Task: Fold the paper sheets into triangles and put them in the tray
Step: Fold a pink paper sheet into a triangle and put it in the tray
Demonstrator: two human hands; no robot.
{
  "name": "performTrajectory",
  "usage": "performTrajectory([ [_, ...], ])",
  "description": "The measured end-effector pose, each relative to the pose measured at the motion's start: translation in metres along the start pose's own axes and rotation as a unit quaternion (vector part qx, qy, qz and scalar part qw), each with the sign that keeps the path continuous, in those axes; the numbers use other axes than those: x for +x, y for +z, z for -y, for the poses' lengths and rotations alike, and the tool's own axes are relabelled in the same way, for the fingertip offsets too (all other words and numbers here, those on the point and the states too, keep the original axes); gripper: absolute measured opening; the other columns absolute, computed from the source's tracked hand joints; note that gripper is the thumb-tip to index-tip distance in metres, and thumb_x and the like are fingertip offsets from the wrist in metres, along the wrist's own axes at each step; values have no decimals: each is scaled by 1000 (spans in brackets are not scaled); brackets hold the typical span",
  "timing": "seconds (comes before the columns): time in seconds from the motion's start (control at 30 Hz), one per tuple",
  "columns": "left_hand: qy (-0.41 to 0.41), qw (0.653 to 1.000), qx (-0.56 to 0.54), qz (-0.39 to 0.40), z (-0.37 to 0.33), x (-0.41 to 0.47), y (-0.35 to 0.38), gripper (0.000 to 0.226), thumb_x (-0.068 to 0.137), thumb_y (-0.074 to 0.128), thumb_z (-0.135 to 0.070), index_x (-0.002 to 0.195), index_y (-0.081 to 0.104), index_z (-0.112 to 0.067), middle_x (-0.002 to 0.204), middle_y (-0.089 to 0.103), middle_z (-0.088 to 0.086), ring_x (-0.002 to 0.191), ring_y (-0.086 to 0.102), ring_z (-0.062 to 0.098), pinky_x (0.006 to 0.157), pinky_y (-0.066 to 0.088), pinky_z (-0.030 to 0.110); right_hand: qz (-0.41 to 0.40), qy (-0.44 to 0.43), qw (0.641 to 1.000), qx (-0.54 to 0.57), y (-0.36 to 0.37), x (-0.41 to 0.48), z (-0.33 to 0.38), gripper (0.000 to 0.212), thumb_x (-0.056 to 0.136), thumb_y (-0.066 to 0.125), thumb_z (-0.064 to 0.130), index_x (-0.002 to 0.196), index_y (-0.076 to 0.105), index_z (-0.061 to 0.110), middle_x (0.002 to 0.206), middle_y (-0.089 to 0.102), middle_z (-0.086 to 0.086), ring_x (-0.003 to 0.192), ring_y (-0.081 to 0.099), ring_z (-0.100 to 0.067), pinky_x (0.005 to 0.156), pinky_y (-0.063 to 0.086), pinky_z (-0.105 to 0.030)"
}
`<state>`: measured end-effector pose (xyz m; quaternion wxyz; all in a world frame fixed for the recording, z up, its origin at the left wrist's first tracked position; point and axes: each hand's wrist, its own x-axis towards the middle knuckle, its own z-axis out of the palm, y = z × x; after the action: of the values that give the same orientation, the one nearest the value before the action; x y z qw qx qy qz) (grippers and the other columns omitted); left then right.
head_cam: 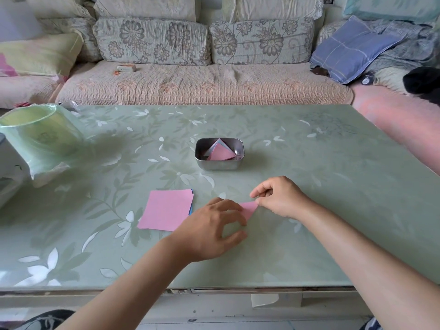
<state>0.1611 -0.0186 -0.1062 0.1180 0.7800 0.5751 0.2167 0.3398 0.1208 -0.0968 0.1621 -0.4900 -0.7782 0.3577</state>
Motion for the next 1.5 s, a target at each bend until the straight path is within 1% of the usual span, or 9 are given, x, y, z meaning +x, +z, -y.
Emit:
performTrajectory([
  [0.17, -45, 998, -8, -37, -6, 19, 6, 39, 84, 70, -37, 120, 59, -27, 109, 58, -7, 100, 47, 15, 90, 43, 31, 5, -29, 998, -47, 3, 3, -3, 28, 82, 72, 11, 73, 71, 37, 64, 60, 15, 54, 53, 5, 53, 39, -6],
  [0.27, -34, 998, 44, -40, -4, 28, 8, 35, 89, 63, -39, 122, 60, -30, 110, 57, -6, 98, 47, 18, 88, 41, 31, 18, -66, 994, -81, 3, 1, -5, 24, 85, 71, 17, 80, 68, 40, 84, 58, 12, 68, 54, 1, 63, 39, -6],
  [0.47, 18, 993, 87, -72, -2, 36, 3, 23, 89, 59, -33, 104, 69, -18, 88, 66, -2, 76, 56, 24, 72, 47, 35, 50, -122, 990, -53, -2, -8, -5, 18, 71, 75, 54, 85, 67, 45, 99, 57, 12, 76, 56, -4, 73, 45, -18],
  [0.67, -39, 992, 28, -115, 6, 36, -5, 15, 94, 55, -23, 90, 69, -22, 78, 68, -5, 72, 62, 16, 63, 49, 33, 25, -167, 984, -50, 0, -10, -6, 12, 81, 78, 27, 89, 73, 35, 94, 61, 11, 73, 56, -14, 73, 48, -27],
  [0.83, -90, 983, -54, -151, 7, 37, -12, 15, 93, 56, -21, 88, 71, -21, 77, 70, -11, 69, 63, 7, 63, 50, 27, -4, -147, 989, 19, -1, -8, 0, 9, 85, 75, 33, 77, 72, 33, 80, 70, 8, 69, 59, -18, 67, 48, -29],
  [0.93, -105, 972, -145, -151, 7, 37, -17, 11, 90, 60, -28, 84, 70, -28, 75, 69, -21, 69, 65, -2, 62, 48, 16, -14, -155, 986, 54, -5, -7, 3, 11, 85, 71, 24, 76, 72, 31, 71, 69, 14, 60, 55, -6, 57, 43, -17],
  [1.03, -111, 967, -183, -141, 10, 36, -20, 8, 88, 66, -28, 82, 69, -33, 78, 71, -21, 70, 67, 0, 68, 55, 23, -17, -171, 983, 63, -8, -10, 6, 13, 83, 71, 19, 72, 71, 26, 66, 65, 20, 54, 50, 2, 55, 36, -7],
  [1.2, -137, 946, -256, -142, 9, 37, -18, 8, 87, 65, -27, 82, 72, -29, 79, 74, -15, 71, 71, 8, 73, 59, 40, -44, -186, 977, 92, -2, -13, 15, 7, 78, 65, 28, 73, 69, 27, 71, 68, 15, 67, 58, -6, 64, 39, -9],
  [1.5, -138, 939, -271, -158, 4, 39, -13, 10, 81, 63, -22, 74, 69, -26, 73, 73, -10, 70, 71, 13, 70, 59, 45, -73, -202, 972, 94, 6, -17, 26, 12, 72, 62, 36, 67, 64, 25, 64, 65, 6, 62, 59, -20, 63, 52, -37],
])
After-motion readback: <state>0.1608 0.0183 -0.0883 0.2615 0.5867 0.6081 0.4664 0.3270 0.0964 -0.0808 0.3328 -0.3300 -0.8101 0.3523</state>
